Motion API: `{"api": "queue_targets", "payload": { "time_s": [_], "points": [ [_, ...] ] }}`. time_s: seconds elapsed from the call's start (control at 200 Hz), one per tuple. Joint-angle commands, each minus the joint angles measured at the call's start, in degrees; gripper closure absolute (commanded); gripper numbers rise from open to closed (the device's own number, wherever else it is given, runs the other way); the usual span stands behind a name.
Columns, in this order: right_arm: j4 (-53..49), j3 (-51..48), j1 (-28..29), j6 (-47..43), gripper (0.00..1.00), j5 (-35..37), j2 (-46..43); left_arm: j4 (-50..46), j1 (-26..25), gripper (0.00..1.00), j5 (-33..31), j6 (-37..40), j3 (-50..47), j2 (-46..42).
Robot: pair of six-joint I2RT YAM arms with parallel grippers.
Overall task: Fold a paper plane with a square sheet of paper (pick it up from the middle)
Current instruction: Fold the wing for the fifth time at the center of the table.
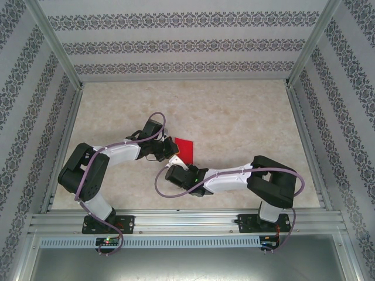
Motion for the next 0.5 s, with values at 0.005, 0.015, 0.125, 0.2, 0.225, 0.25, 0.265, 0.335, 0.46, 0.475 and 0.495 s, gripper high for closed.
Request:
{"api": "queue_targets", "payload": {
  "time_s": [0.005, 0.015, 0.125, 0.2, 0.225, 0.25, 0.265, 0.335, 0.46, 0.475, 0.495],
  "points": [
    [-1.1, 1.5, 0.9, -1.0, 0.73, 2.9, 0.5, 0.1, 0.4, 0.92, -0.2, -0.3, -0.8, -1.7],
    [-1.0, 1.5, 1.0, -1.0, 0.72, 2.9, 0.5, 0.1, 0.4, 0.92, -0.2, -0.2, -0.8, -1.7],
    [-0.8, 1.6, 1.2, -1.0, 0.79, 3.1, 0.6, -0.2, 0.4, 0.92, -0.3, -0.2, -0.6, -1.7],
    [-1.5, 2.2, 1.1, -0.7, 0.84, 3.3, 1.0, -0.2, 0.4, 0.92, -0.3, -0.3, -0.8, -1.7],
    [-1.9, 2.4, 1.2, -0.5, 0.86, 3.6, 1.3, -0.2, 0.4, 0.92, -0.3, -0.3, -0.8, -1.7],
    [-2.4, 2.6, 1.2, -0.4, 0.87, 3.9, 1.5, -0.3, 0.4, 0.92, -0.3, -0.3, -0.8, -1.7],
    [-2.6, 2.7, 1.2, -0.4, 0.88, 4.0, 1.6, -0.3, 0.4, 0.92, -0.3, -0.3, -0.8, -1.7],
    [-3.6, 3.3, 1.2, -0.3, 0.89, 5.0, 2.2, -0.5, 0.4, 0.92, -0.4, -0.3, -0.8, -1.8],
    [-4.1, 3.5, 1.2, -0.2, 0.95, 5.9, 2.2, -0.6, 0.4, 0.92, -0.5, -0.3, -0.9, -1.9],
    [-4.0, 3.5, 1.2, -0.2, 0.95, 5.9, 2.2, -0.6, 0.4, 0.92, -0.5, -0.4, -0.9, -2.0],
    [-3.9, 3.4, 1.3, -0.2, 0.96, 5.8, 2.1, -0.6, 0.4, 0.92, -0.5, -0.4, -0.9, -2.0]
  ]
}}
